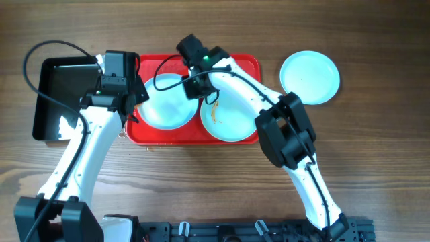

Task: Clean dirty plates on tray and stack at the side
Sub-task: 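Lift the scrubbed left plate with the right gripper, raising it off the tray, then carry the plate right and set it on the plate stack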

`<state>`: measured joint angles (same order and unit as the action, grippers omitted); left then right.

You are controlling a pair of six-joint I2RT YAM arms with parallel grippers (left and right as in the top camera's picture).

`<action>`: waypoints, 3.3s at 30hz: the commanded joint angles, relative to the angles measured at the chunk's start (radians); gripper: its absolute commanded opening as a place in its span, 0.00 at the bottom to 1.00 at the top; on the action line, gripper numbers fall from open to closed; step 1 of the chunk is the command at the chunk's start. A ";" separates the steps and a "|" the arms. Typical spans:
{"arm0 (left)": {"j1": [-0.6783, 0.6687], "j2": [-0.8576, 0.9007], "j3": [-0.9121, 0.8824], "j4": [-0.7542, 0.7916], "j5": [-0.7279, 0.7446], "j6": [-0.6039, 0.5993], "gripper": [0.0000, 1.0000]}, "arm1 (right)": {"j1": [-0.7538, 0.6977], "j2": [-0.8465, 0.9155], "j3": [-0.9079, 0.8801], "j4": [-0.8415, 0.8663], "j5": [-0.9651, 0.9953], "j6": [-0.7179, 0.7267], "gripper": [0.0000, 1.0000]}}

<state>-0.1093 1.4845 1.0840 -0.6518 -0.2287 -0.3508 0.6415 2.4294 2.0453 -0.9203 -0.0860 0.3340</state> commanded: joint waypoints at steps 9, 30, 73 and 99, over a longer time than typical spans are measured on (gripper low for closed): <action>0.000 0.012 0.000 -0.037 0.139 -0.001 0.04 | -0.036 -0.249 0.069 -0.039 0.566 -0.272 0.04; 0.000 0.046 -0.005 -0.019 0.266 -0.001 0.04 | 0.179 -0.357 0.069 0.161 1.236 -0.760 0.04; 0.000 0.048 -0.007 -0.011 0.266 -0.002 0.04 | -0.771 -0.357 -0.168 -0.217 0.044 0.089 0.04; 0.000 0.065 -0.007 0.005 0.270 -0.002 0.04 | -0.744 -0.357 -0.398 -0.152 -0.502 -0.146 0.49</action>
<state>-0.1093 1.5291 1.0836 -0.6617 0.0284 -0.3508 -0.2024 2.1010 1.6489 -1.0431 -0.4129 0.3046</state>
